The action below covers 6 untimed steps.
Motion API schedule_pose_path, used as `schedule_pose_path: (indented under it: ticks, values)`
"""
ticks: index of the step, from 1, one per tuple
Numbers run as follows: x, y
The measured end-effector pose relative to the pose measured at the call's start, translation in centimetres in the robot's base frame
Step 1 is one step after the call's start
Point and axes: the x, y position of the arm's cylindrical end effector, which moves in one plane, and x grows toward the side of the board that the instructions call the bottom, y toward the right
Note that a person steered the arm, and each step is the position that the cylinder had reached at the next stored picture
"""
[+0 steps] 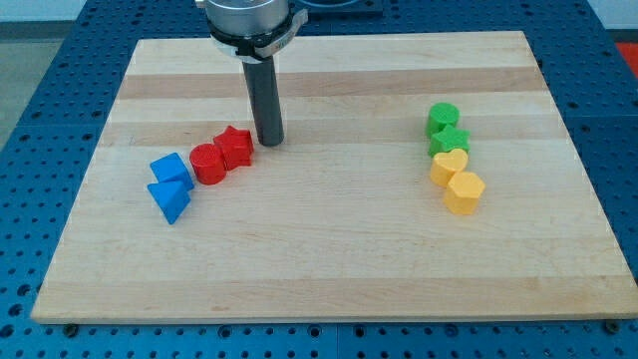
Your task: Push the red star to the left of the yellow heart
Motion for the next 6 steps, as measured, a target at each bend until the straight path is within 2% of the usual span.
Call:
schedule_pose_path:
  ticks: [1,2,3,4,6]
  values:
    - [-2.2,0.3]
    - [-7.5,-0.6]
    - [-6.9,-7.2]
    - [-3.3,-8.3]
    - [1.3,-3.8]
